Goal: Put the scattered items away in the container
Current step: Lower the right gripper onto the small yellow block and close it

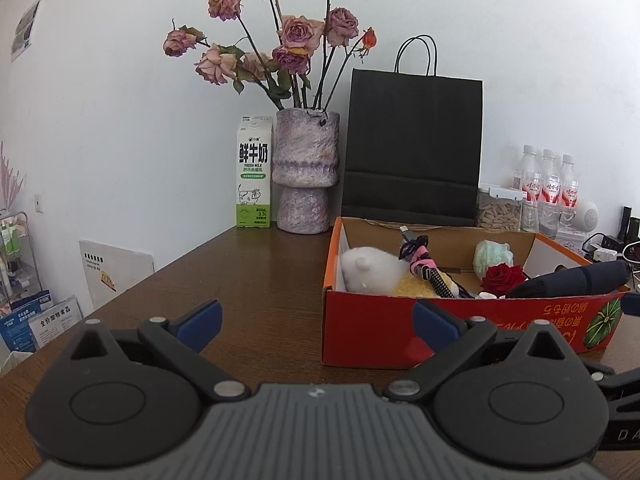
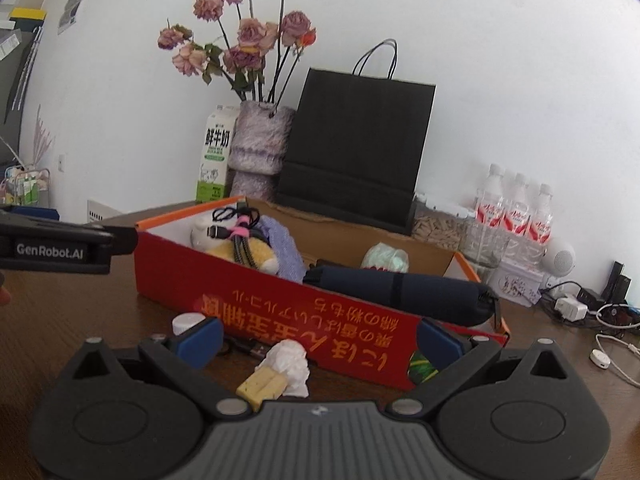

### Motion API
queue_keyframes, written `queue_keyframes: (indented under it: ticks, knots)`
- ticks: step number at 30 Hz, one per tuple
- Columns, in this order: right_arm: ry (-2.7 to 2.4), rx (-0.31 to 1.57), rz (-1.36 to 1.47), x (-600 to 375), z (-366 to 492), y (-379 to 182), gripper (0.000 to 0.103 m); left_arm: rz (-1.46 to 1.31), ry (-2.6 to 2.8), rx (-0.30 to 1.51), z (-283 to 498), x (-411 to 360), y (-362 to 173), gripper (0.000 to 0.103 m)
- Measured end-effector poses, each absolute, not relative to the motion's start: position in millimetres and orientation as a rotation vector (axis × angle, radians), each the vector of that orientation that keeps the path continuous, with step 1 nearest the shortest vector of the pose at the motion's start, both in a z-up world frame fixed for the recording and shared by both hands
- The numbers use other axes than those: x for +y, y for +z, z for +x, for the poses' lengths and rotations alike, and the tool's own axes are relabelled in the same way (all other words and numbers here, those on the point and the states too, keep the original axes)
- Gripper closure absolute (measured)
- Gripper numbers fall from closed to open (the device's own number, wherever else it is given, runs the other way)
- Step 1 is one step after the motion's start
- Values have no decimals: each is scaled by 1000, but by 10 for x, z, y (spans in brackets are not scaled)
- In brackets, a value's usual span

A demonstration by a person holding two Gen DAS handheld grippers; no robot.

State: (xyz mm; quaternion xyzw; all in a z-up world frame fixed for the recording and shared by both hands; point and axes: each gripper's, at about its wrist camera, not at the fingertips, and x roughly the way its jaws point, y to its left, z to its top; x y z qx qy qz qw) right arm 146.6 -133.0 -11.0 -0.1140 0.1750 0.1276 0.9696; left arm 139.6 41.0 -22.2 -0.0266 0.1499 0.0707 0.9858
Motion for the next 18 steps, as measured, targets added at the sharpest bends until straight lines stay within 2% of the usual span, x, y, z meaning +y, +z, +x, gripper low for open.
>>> queue_keyframes:
  ticks: [4,7,9,18]
  knots:
    - [277,448,-225,-1248,1528,-182,2,-60,143,358,1453,425,-243,0]
    - [272,482,-218,-1216,1557,-216,13,-50,137,365,1455,403,-247,0]
    - [270,520,-215,-1200,1612,-242,24,-38,142,378,1477,384,-259,0]
    - [305,594,-221,-1163,1709,-302,43,-31,142,402,1504,362,-282,0]
